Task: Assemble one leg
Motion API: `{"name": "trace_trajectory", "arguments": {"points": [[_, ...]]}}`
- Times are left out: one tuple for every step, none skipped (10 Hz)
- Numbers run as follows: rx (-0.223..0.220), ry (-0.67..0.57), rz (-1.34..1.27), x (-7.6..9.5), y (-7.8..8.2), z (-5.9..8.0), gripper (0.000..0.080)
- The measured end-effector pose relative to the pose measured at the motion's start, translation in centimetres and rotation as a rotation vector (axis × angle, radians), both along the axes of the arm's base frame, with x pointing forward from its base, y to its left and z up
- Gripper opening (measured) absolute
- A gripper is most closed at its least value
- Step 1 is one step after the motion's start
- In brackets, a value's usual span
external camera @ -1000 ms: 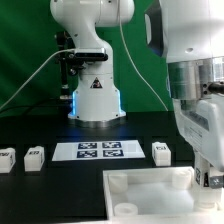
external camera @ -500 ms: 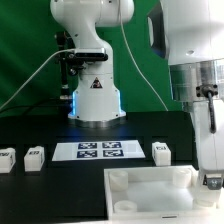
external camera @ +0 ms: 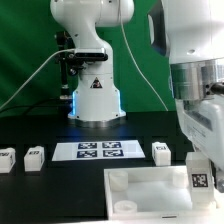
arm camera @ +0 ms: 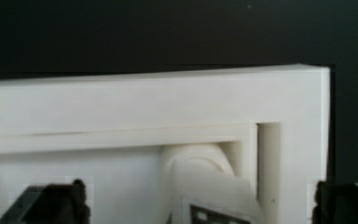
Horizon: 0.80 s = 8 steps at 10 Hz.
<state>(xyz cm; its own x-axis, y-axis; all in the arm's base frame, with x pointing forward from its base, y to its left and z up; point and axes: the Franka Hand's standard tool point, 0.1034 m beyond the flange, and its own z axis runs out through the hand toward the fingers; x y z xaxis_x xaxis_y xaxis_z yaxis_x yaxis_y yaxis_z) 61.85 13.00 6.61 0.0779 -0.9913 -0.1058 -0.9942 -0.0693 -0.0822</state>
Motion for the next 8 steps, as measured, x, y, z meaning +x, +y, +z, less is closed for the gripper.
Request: {"name": "trace_trajectory", "arguments": {"points": [[-0.009, -0.016, 0.119, 0.11, -0.20, 0.22, 0.0646], [-0.018, -0.025, 0.219, 0.05, -0.19, 0.03, 0.0649], [-0.025, -0.035, 0.313, 0.04, -0.22, -0.01, 0.0649], [-0.032, -0.044, 0.396, 0.04, -0.25, -0.01, 0.0649], [-0.042, -0.058, 0.523, 0.05, -0.31, -0.04, 0.0649], [-0.052, -0.069, 0.625, 0.05, -0.39, -0.05, 0.0649], [-0.065, -0.082, 0.756, 0.09, -0.60, -0.05, 0.0649], [-0.078, -0.095, 0.891, 0.17, -1.02, -0.05, 0.0649]]}}
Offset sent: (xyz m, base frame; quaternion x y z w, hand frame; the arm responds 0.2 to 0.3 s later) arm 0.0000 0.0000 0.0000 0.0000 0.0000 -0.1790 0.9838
